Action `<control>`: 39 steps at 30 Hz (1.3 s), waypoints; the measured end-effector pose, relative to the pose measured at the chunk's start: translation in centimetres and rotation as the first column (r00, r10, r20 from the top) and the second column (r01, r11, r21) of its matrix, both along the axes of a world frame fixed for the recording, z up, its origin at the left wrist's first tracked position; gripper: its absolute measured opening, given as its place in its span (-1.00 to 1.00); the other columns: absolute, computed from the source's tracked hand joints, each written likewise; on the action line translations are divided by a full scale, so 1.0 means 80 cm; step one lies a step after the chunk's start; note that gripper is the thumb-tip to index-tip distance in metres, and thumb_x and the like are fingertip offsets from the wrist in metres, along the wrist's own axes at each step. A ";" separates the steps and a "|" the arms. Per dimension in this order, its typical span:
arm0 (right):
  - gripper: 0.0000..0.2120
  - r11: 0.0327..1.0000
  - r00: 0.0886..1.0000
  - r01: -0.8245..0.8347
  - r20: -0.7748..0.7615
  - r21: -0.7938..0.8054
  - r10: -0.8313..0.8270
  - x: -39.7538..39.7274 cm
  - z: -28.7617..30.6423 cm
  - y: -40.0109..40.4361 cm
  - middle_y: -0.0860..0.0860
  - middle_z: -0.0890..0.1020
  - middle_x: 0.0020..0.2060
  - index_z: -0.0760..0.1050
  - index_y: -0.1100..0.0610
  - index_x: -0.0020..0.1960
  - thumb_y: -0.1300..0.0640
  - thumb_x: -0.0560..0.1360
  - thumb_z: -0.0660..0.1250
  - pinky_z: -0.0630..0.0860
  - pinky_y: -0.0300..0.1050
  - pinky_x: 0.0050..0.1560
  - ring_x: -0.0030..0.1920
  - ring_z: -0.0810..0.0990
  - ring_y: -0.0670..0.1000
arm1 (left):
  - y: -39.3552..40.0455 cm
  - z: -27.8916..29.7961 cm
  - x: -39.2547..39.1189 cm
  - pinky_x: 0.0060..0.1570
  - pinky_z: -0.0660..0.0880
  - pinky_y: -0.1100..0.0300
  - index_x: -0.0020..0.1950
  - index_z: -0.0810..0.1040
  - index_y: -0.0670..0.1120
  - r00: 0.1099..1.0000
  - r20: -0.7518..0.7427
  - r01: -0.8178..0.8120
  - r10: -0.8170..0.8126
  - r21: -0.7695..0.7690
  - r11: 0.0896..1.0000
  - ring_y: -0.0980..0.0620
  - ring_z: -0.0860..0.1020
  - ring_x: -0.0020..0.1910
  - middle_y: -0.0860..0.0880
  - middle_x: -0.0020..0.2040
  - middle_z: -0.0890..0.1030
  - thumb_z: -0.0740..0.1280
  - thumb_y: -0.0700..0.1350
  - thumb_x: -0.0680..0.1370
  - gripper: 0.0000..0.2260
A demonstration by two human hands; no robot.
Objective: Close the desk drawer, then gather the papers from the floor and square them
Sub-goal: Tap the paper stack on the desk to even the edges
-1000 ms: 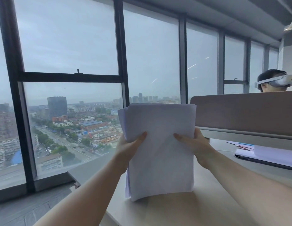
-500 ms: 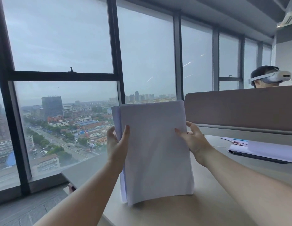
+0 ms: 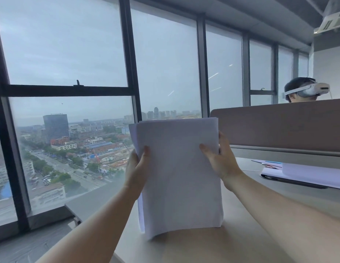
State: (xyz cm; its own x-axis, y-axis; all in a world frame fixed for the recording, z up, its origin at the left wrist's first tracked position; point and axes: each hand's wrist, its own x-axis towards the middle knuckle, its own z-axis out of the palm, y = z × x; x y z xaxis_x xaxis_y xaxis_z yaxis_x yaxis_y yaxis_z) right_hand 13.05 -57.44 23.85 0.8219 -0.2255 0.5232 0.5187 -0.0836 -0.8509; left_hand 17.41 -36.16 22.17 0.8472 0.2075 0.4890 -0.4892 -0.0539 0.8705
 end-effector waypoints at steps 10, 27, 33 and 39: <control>-0.55 1.000 1.000 -0.003 -0.001 -0.006 0.003 -0.002 -0.007 0.003 -0.13 0.58 0.16 0.32 -0.15 0.32 -0.02 0.48 0.37 0.56 -0.12 0.10 0.14 0.59 -0.12 | -0.014 0.004 -0.006 0.40 0.31 0.01 0.44 0.23 0.02 1.000 0.016 0.001 -0.002 0.068 0.998 0.05 0.39 0.37 0.02 0.41 0.40 0.26 0.30 0.39 -0.31; -0.62 0.971 0.961 -0.161 -0.196 0.174 0.195 0.002 -0.018 -0.016 0.15 0.71 0.03 0.60 0.12 0.10 0.06 0.32 0.54 0.62 0.16 0.02 -0.07 0.70 0.15 | -0.025 -0.020 -0.015 -0.27 0.22 0.16 -0.25 0.19 -0.02 0.999 -0.012 0.031 -0.030 0.067 0.997 0.06 0.23 -0.31 0.04 -0.28 0.23 0.14 0.01 0.60 -0.73; -0.63 0.964 0.928 -0.218 -0.273 0.150 0.252 -0.005 -0.017 -0.034 0.14 0.72 0.01 0.62 0.20 0.11 0.14 0.33 0.53 0.65 0.00 -0.01 -0.04 0.71 0.14 | -0.012 -0.016 -0.004 0.14 0.49 0.01 -0.10 0.56 0.02 0.944 -0.213 0.250 -0.251 -0.033 0.968 0.00 0.58 0.00 0.01 -0.02 0.62 0.21 0.21 0.52 -0.71; -0.50 0.965 0.913 -0.256 -0.313 0.061 0.262 -0.015 -0.023 -0.037 0.07 0.74 0.00 0.65 0.16 0.09 0.07 0.17 0.58 0.61 -0.01 0.09 0.03 0.70 0.08 | -0.016 -0.038 -0.012 -0.09 0.58 0.11 -0.08 0.63 -0.05 0.902 -0.300 0.303 -0.310 -0.070 0.950 0.02 0.67 -0.11 0.04 -0.18 0.72 0.40 0.07 0.43 -0.79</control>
State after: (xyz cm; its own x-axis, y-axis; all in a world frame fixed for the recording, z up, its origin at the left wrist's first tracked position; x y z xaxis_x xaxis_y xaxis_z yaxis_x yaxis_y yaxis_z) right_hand 11.86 -60.40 22.00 0.9744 0.0104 0.2248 0.2243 0.0339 -0.9739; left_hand 16.46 -37.42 19.15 0.9773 -0.0786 0.1968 -0.1909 0.0767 0.9786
